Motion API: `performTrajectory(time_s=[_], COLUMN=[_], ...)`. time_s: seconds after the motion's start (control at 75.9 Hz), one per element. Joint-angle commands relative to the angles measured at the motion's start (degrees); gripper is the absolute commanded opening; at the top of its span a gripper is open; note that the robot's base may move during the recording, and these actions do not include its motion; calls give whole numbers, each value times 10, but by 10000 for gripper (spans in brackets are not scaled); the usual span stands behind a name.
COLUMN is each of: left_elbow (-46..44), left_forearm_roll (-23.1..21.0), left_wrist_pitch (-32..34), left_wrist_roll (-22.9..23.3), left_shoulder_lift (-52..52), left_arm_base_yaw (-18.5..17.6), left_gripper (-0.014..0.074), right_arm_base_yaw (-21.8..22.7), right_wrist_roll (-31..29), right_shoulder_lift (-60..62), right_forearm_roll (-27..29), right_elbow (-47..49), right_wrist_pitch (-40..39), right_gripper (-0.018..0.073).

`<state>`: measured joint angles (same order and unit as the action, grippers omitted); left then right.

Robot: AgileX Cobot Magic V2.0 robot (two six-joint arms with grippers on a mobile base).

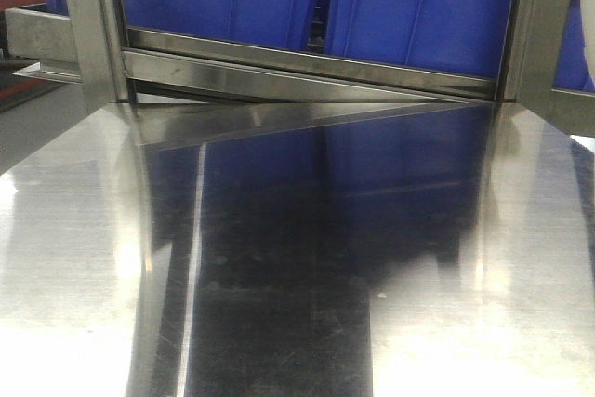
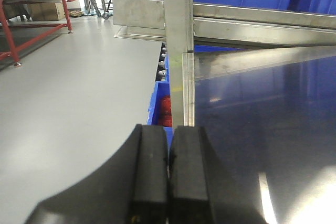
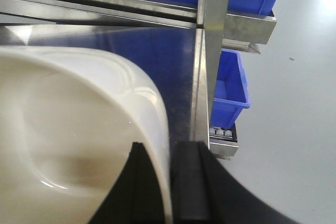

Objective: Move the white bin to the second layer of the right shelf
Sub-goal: 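Lift the white bin off the table with the right gripper, then turn the base away from the table while holding the bin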

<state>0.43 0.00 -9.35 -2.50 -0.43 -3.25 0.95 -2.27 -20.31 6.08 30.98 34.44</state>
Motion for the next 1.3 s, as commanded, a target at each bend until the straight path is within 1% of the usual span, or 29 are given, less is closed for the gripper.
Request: performTrajectory(time_s=[0.0, 1.291], left_elbow=[21, 21], left_forearm_roll=[0, 0], left_wrist_pitch=[49, 49], left_wrist_roll=[3, 3], left_shoulder_lift=[-10, -10], left_arm_base_yaw=[1, 1], left_gripper=[85, 85], right_arm_base_yaw=[4, 4], right_wrist_roll=[-4, -4], right_shoulder_lift=[-3, -3], right_forearm_roll=[9, 9], right_elbow=[18, 18], right_wrist_pitch=[-54, -54], right_gripper=[77, 77])
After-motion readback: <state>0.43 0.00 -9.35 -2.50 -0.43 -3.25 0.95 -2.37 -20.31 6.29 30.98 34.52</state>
